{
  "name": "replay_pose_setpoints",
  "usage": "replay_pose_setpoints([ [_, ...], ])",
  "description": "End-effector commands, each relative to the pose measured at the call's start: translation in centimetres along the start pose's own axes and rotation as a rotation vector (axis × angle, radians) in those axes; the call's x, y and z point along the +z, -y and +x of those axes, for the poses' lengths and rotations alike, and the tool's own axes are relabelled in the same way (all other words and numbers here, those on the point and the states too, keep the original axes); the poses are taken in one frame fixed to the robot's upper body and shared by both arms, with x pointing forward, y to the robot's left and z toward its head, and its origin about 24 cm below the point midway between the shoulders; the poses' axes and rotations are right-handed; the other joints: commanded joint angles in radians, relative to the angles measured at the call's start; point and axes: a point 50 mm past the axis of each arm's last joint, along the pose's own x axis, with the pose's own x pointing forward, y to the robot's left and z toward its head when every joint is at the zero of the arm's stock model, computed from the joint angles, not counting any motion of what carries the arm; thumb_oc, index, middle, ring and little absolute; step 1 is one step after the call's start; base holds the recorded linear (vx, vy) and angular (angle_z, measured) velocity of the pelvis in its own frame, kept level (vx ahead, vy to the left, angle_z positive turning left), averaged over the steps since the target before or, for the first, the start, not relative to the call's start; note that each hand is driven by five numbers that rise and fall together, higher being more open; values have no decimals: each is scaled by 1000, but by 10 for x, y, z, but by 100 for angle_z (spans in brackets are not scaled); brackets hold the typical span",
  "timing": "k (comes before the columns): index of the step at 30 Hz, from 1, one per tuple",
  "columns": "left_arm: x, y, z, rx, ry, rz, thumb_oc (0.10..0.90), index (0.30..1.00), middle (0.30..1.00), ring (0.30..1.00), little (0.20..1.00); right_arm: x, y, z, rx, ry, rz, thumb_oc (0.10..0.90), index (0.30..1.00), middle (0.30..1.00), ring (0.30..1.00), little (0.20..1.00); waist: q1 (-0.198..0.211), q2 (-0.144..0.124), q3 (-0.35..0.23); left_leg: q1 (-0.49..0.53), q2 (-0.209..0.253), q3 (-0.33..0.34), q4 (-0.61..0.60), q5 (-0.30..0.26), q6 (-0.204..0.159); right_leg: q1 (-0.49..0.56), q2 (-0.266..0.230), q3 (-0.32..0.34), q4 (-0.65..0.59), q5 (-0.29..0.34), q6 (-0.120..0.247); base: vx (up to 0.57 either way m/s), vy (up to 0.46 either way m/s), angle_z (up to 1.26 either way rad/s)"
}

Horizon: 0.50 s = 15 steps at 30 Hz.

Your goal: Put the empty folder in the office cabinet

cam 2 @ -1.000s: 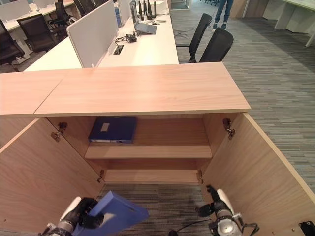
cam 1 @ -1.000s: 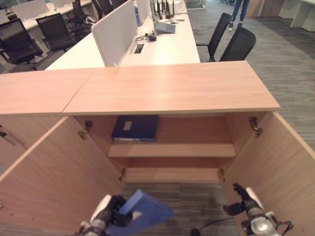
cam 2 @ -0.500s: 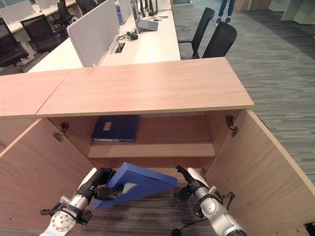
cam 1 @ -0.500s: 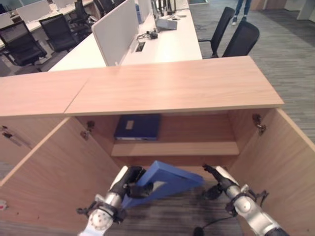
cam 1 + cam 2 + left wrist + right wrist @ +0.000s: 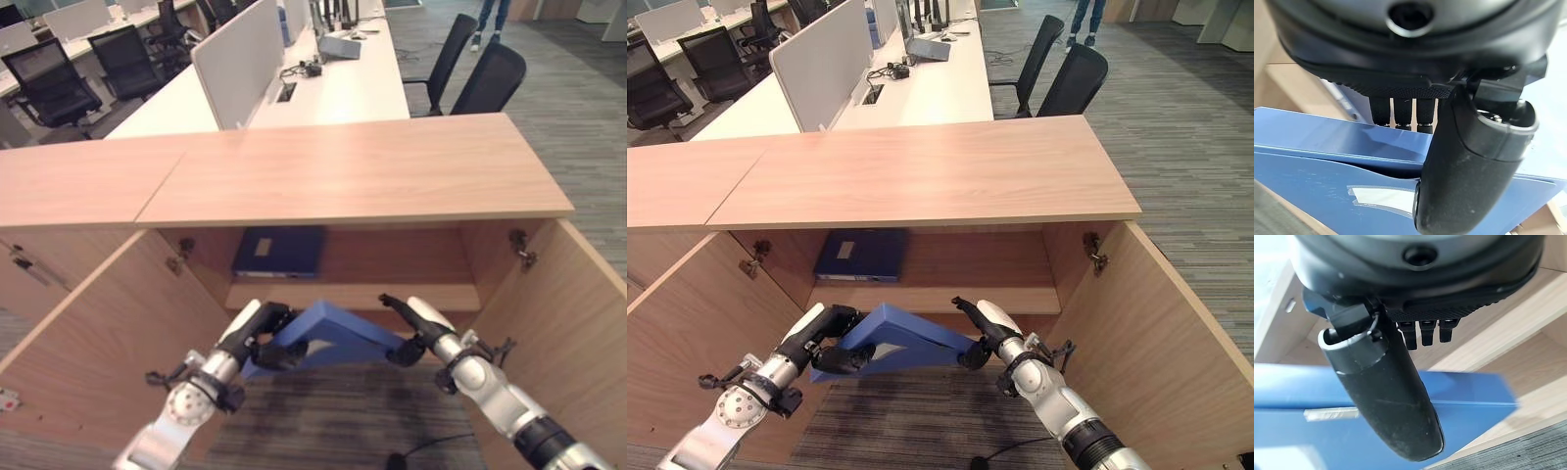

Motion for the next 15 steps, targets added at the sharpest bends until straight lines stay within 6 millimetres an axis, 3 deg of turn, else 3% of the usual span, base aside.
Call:
replay_pose_setpoints([
  [1,89,-18,9,-16,473,-5,400,300,300,300,300,74,27,17,-62,339,-38,800,900,900,900,900,2,-72,-56,-20,-11,-75,-6,-73,-47,90,-64,-33,8,-92,73,0,0,0],
  [4,99,-19,10,-20,521,-14,400,300,300,300,300,76,21,19,-30,346,-20,800,900,900,900,900,1,-74,-59,-20,-12,-76,-6,-73,-48,91,-63,-35,8,-93,73,0,0,0],
  [9,121,-24,15,29,616,131,400,300,300,300,300,76,-15,21,135,326,78,800,900,900,900,900,0,-83,-64,-19,-11,-75,-6,-75,-52,93,-63,-37,8,-95,74,0,0,0],
  [12,132,-25,15,40,662,184,400,300,300,300,300,75,-26,20,200,317,103,800,900,900,900,900,2,-87,-66,-17,-11,-75,-6,-76,-53,93,-64,-37,8,-96,74,0,0,0],
  [13,135,-25,14,35,679,188,400,300,300,300,300,74,-30,20,222,312,105,772,858,858,858,858,2,-87,-67,-17,-11,-75,-6,-76,-53,93,-63,-38,8,-96,75,0,0,0],
  [14,145,-24,12,17,726,181,400,300,300,300,300,74,-34,23,248,302,96,400,300,300,300,300,5,-87,-67,-17,-10,-75,-6,-76,-54,95,-64,-40,8,-96,75,0,0,0],
  [15,145,-24,12,17,726,182,400,300,300,300,300,74,-34,23,248,303,96,400,300,300,300,300,5,-87,-66,-17,-10,-75,-6,-76,-54,95,-64,-40,8,-96,75,0,0,0],
])
